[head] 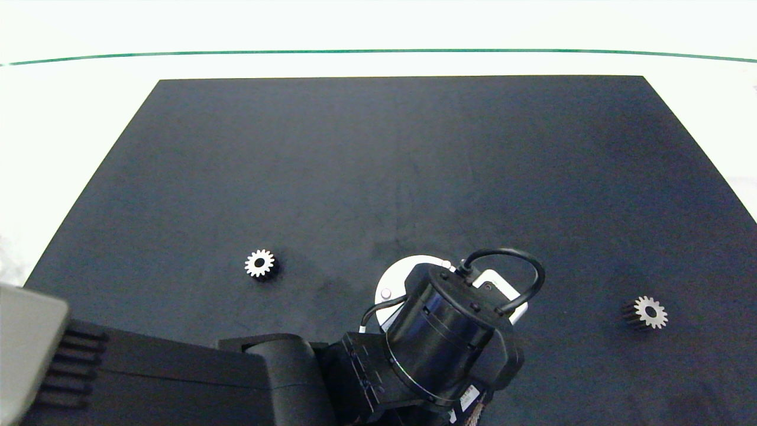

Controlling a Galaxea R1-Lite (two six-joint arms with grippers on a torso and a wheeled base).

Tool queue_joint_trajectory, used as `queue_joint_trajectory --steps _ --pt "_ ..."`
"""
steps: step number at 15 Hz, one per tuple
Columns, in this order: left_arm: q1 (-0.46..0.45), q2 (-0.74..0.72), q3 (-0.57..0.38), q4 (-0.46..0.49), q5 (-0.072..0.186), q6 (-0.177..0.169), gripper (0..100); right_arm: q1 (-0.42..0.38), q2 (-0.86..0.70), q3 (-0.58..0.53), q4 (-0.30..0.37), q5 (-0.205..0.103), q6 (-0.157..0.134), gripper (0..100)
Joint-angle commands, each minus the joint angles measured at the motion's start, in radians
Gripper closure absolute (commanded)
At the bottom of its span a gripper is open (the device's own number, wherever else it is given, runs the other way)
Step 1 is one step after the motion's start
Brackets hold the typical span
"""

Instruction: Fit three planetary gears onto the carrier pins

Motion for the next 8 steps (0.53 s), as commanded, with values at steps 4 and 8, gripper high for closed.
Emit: queue_joint_trajectory --steps 4,8 --pt "-0.005 0.004 0.005 -0.001 0.003 0.002 78 0.001 0.002 0.0 0.001 0.002 0.0 0" --pt "-0.005 0.003 0.01 -0.001 0.003 0.002 0 0.001 0.002 0.002 0.001 0.002 0.0 0"
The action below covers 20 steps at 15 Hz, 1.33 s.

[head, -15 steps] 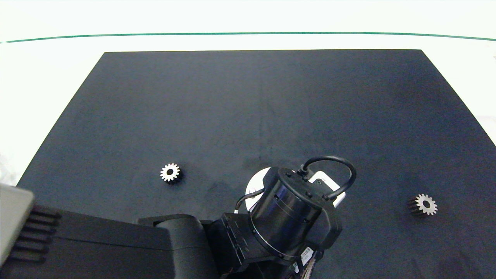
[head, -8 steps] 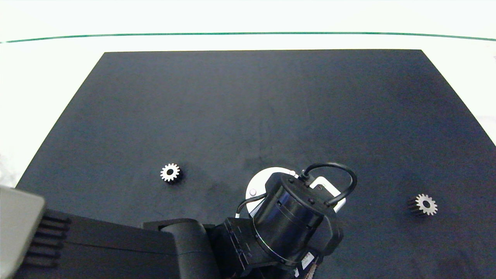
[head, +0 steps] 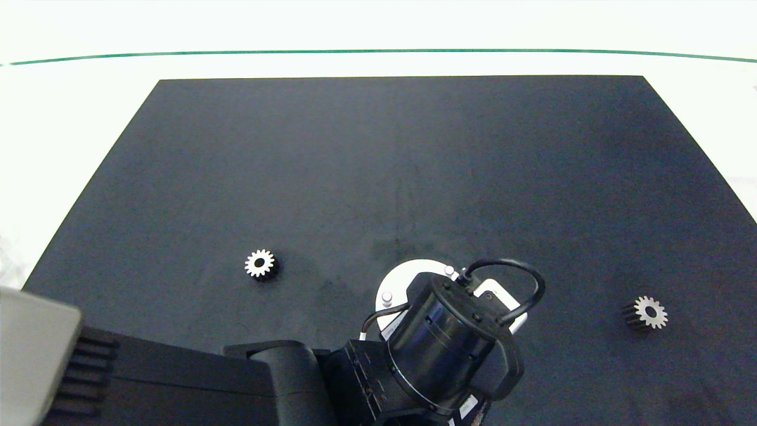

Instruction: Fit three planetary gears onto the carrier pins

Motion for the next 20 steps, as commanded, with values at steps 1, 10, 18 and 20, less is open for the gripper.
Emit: queue_joint_trajectory --steps 1,10,18,20 --pt "0.001 -0.004 -0.004 -0.002 0.003 0.001 0 0.0 0.001 0.002 0.001 0.0 0.0 0" --pt "0.122 -0.237 0.004 0.257 0.003 0.0 0 0.0 -0.005 0.005 0.003 -0.001 0.0 0" --pt "0.409 -0.452 0.114 0.379 -0.003 -0.002 0 -0.003 -0.022 0.006 0.007 -0.01 0.0 0" --pt "0.493 -0.458 0.134 0.377 -0.014 -0.053 0 -0.004 -0.018 0.006 0.009 -0.012 0.0 0"
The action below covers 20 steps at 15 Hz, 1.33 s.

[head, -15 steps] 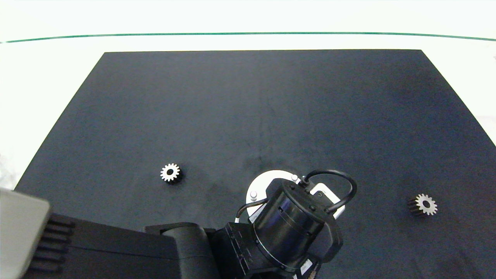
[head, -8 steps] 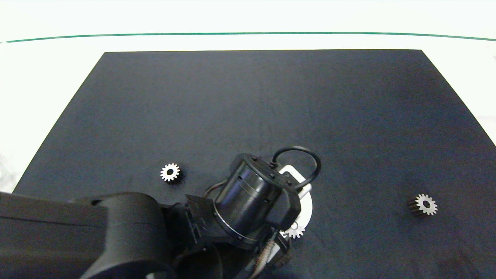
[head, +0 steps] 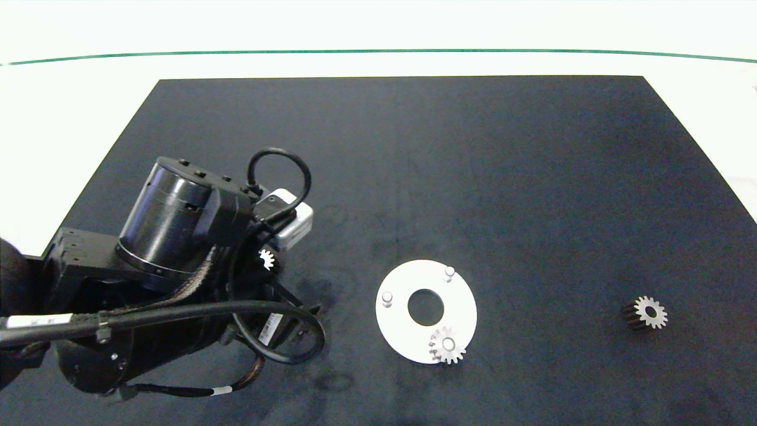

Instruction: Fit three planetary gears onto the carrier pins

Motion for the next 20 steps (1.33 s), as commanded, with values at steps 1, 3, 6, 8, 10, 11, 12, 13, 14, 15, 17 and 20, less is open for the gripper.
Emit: queue_joint_trajectory --steps 1,3,6,8,10,11,12,13,14,15,17,20 --pt "0.112 -0.039 0.03 0.0 -0.019 -0.055 0 -0.001 0.003 -0.002 0.003 0.0 -0.001 0" --pt "0.153 -0.031 0.03 -0.003 -0.047 -0.089 0 -0.001 0.003 0.0 0.003 -0.002 -0.001 0" --pt "0.158 -0.014 0.03 -0.046 -0.073 -0.196 0 -0.002 0.003 -0.002 0.005 -0.002 -0.003 0" --pt "0.158 -0.002 0.061 -0.096 -0.09 -0.236 0 -0.002 0.001 -0.003 0.005 -0.003 -0.004 0" --pt "0.169 0.001 0.108 -0.17 -0.099 -0.256 0 -0.002 -0.003 0.001 0.005 -0.002 -0.004 0" --pt "0.181 0.004 0.116 -0.193 -0.109 -0.264 0 -0.004 -0.003 0.003 0.006 -0.003 -0.004 0" --pt "0.221 0.02 0.14 -0.234 -0.145 -0.265 0 -0.002 -0.005 0.006 0.006 -0.002 -0.004 0" --pt "0.249 0.027 0.153 -0.247 -0.168 -0.265 0 -0.002 -0.005 0.007 0.006 -0.002 -0.004 0" --pt "0.282 0.038 0.157 -0.253 -0.194 -0.265 0 -0.002 -0.003 0.007 0.006 -0.002 -0.004 0" --pt "0.31 0.046 0.157 -0.253 -0.215 -0.264 0 -0.002 -0.003 0.007 0.006 -0.002 -0.004 0" --pt "0.342 0.062 0.156 -0.263 -0.229 -0.261 0 -0.002 -0.003 0.009 0.006 -0.002 -0.004 0" --pt "0.345 0.072 0.151 -0.299 -0.244 -0.257 0 -0.004 -0.003 0.009 0.006 -0.002 -0.004 0"
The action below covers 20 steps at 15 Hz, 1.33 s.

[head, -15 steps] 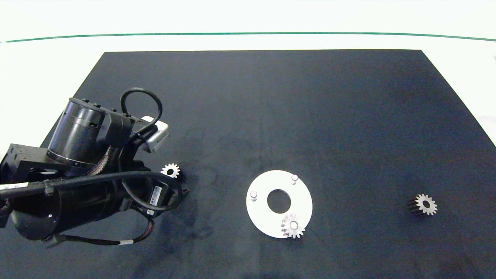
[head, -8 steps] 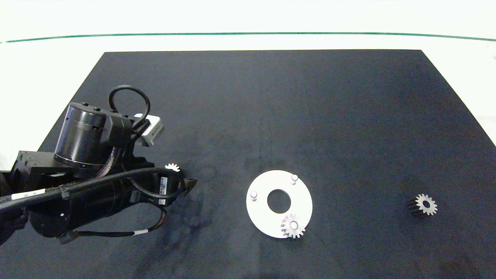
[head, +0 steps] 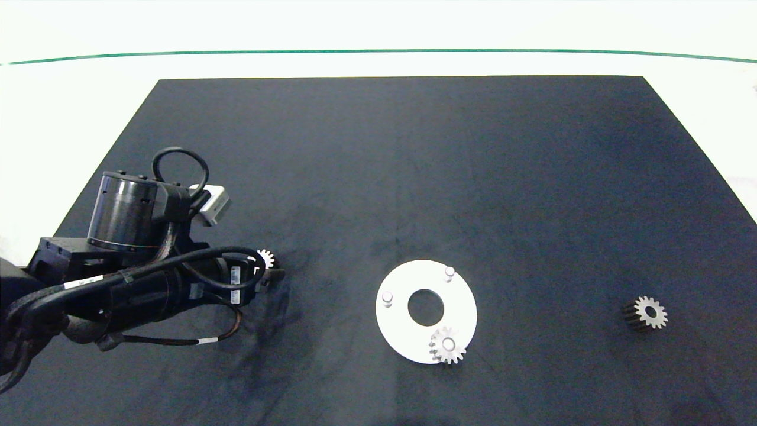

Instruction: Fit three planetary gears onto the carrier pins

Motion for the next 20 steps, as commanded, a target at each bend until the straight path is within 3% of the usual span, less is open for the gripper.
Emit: queue_joint_trajectory --steps 1,17,20 --pt "0.005 0.026 -0.007 -0.005 0.0 0.0 0 -0.001 0.001 -0.001 0.001 0.001 0.0 0" --pt "-0.003 0.086 0.029 -0.122 0.002 0.0 0 -0.001 -0.007 0.0 0.001 -0.001 0.0 0" --pt "-0.005 0.104 0.049 -0.197 0.005 0.005 3 -0.001 -0.006 -0.001 0.001 -0.001 0.0 0"
